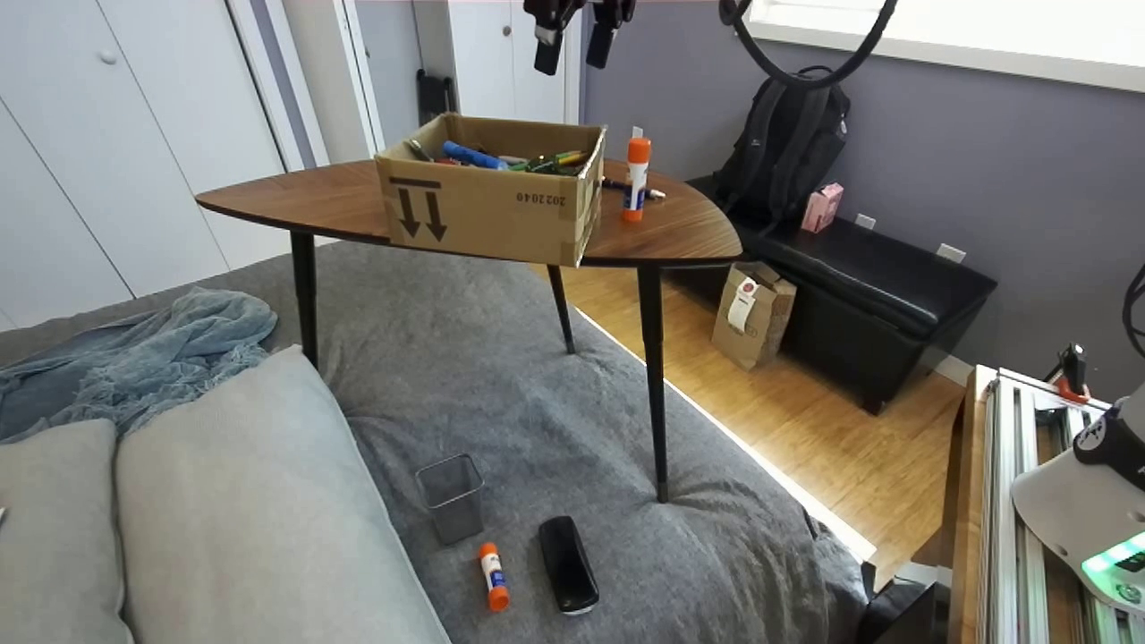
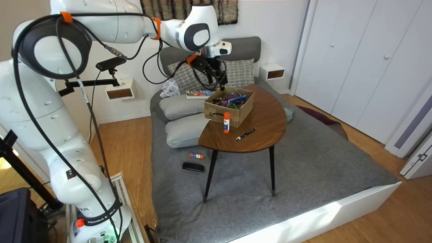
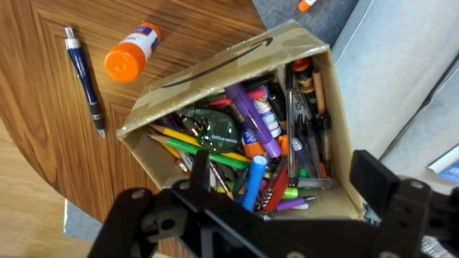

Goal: Remove the blue object from the box

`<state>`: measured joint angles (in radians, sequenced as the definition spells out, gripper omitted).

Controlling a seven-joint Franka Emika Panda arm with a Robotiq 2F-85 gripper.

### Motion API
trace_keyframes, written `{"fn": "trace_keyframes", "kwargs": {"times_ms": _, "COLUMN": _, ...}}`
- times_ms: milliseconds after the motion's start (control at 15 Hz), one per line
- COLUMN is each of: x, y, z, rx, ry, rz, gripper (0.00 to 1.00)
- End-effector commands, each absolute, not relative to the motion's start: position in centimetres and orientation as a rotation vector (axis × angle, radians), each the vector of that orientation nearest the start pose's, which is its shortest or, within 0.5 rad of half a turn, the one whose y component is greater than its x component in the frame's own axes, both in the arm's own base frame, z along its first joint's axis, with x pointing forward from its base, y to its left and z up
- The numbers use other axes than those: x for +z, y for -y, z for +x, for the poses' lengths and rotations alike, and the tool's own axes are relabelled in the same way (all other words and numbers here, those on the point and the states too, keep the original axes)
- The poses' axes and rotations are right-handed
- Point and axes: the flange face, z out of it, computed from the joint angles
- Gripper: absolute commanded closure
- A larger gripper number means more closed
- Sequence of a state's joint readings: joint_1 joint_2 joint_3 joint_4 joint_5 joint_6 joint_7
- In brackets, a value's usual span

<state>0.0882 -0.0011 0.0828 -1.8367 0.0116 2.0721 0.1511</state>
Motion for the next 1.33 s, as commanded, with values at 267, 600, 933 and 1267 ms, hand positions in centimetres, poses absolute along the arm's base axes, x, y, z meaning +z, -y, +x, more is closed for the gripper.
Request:
{"fn": "trace_keyframes", "kwargs": {"times_ms": 267, "x": 53.6, "y": -7.2, "z": 63.0, "rx": -0.129, "ry": -0.123, "rz": -3.050, "gripper": 0.00}}
{"fn": "trace_keyframes", "kwargs": {"times_ms": 600, "x": 51.2, "y": -8.6, "z": 67.8, "rx": -0.187, "ry": -0.256, "rz": -3.013, "gripper": 0.00}}
{"fn": "trace_keyframes", "kwargs": {"times_ms": 933, "x": 48.6, "y": -11.3, "z": 70.4, "rx": -0.294, "ry": -0.353, "rz": -3.024, "gripper": 0.00}}
{"fn": "trace_keyframes", "kwargs": {"times_ms": 1267, "x": 46.7, "y": -12.9, "z": 71.7, "rx": -0.405, "ry": -0.365, "rz": -3.065, "gripper": 0.00}}
